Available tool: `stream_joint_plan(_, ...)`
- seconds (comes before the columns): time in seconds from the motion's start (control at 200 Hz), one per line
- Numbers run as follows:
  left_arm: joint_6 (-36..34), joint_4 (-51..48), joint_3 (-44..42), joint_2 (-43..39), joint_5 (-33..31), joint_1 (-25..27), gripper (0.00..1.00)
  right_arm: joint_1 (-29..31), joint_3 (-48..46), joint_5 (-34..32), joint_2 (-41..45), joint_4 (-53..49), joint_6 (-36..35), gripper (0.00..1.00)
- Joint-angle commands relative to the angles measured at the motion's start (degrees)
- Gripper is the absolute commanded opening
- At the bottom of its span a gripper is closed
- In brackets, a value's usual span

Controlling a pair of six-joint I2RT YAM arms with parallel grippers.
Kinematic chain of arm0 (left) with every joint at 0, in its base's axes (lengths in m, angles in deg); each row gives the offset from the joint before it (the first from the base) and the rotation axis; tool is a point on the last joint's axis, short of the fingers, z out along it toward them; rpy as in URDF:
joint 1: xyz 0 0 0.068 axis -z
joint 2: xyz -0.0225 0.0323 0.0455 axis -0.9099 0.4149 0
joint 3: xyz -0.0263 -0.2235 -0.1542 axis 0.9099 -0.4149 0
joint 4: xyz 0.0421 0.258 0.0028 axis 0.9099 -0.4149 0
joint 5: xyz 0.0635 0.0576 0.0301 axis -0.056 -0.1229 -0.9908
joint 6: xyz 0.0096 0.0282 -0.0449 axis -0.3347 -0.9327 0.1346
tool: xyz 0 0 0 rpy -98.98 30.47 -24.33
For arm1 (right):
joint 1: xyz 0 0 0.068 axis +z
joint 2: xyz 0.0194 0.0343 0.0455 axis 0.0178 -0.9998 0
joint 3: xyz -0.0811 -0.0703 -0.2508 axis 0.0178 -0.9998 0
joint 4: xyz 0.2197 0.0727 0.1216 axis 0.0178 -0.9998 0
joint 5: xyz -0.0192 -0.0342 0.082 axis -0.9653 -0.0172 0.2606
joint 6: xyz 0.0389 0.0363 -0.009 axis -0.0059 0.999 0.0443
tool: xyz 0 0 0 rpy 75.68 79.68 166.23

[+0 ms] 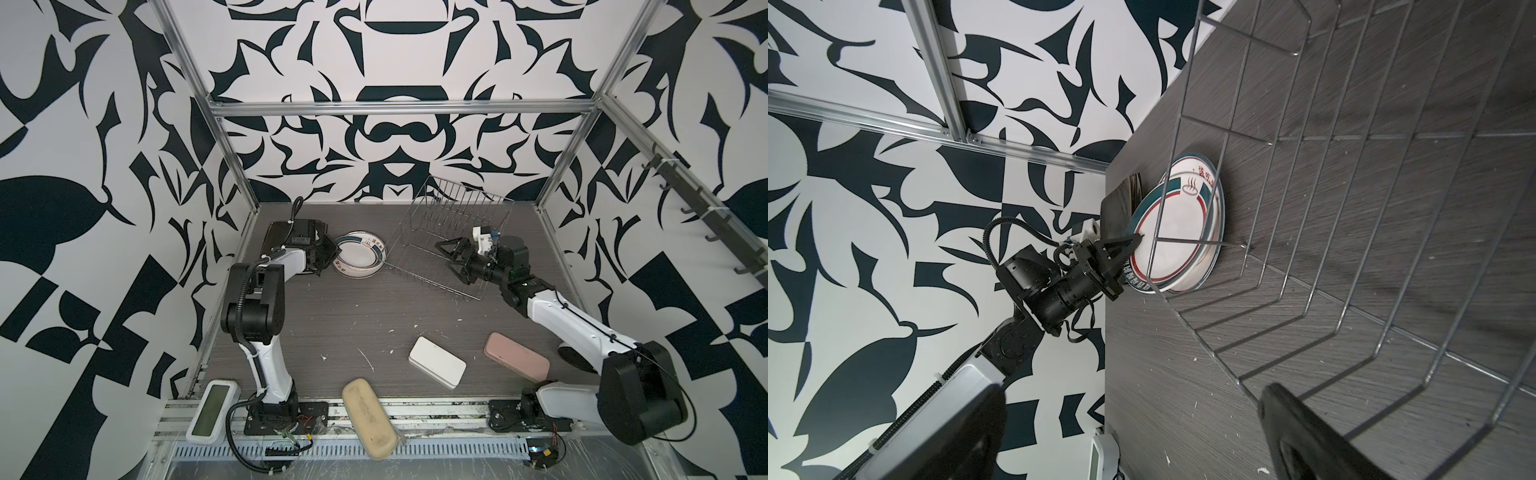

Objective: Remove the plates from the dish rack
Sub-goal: 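Lower the green-rimmed plate flat onto the sunburst plate with the left gripper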

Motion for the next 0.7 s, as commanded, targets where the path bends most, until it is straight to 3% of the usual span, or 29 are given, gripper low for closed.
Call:
stream_joint_plan(0.0,-0.62,-0.49,1.21,0.65,1.06,-0.06,0.15,-0.24,0.42,-0.03,2.5,0.13,-1.95,0.99)
stream_joint_plan(0.195,-1.61,-2.19,1.73,0.5,0.83,-0.09,0.27,-0.23,0.24,-0.34,3.25,-1.55,-2.93,0.99)
stream_joint_plan(0.425,-4.01,-5.47,3.42,0.57,-0.05,-0.1,0.31,-0.24,0.33,-0.21,3.52,-1.83,-2.87,0.99)
stream_joint_plan(0.695,-7.33,-11.25,6.56,0.71,-2.7,0.22,0.47,-0.25,0.38,-0.5,3.69,-2.06,-2.98,0.99)
